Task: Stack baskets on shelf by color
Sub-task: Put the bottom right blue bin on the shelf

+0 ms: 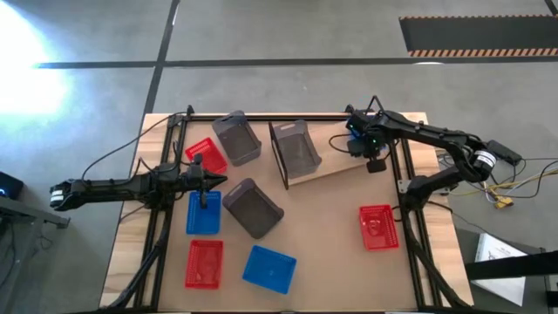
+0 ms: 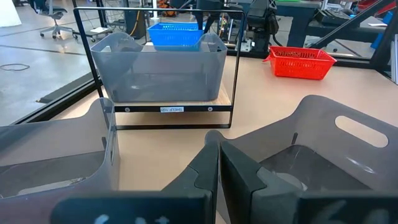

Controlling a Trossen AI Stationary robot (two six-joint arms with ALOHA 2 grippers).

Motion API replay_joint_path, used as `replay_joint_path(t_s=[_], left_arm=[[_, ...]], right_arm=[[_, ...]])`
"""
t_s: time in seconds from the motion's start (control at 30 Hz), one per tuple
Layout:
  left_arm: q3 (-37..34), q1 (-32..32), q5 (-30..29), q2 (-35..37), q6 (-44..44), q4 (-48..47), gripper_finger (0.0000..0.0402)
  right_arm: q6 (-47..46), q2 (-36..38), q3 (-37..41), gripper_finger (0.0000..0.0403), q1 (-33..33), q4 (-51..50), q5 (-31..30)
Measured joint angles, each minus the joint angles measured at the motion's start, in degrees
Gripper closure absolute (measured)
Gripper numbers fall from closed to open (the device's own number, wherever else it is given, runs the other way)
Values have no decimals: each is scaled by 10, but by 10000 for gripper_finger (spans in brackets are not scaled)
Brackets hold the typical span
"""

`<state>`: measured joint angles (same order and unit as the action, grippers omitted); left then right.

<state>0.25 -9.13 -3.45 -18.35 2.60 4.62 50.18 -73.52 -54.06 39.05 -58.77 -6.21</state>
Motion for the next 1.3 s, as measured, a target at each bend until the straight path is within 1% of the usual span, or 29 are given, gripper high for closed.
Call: replay_joint_path(t_s=[0.13,0.2,0.3,0.47,0.53,0.6,0.7,0.83,0.97,1.17,1.3], left_arm=[[0,0,0,0,0,0,402],[0,0,0,0,0,0,402],[0,0,0,0,0,0,402],[0,0,0,0,0,0,402],[0,0,0,0,0,0,402],[0,0,0,0,0,0,402],[0,0,0,0,0,0,402],[0,0,0,0,0,0,402],[0,0,0,0,0,0,402],[0,0,0,0,0,0,402],[0,0,0,0,0,0,402]], right_arm=[[1,0,-1,391,0,2,-33],[2,0,-1,382,0,2,-45],[4,0,0,355,0,1,-44],[4,0,0,295,0,-21,-48],[0,0,-2,275,-2,-37,-73],[-24,0,-13,260,-7,-59,-97],[-56,4,-29,247,-12,-73,-98],[-33,5,-46,248,-14,-107,-75],[-13,5,-59,259,-14,-133,-73],[-100,7,-87,278,-14,-75,-68],[-138,7,-84,313,-4,-13,-54]])
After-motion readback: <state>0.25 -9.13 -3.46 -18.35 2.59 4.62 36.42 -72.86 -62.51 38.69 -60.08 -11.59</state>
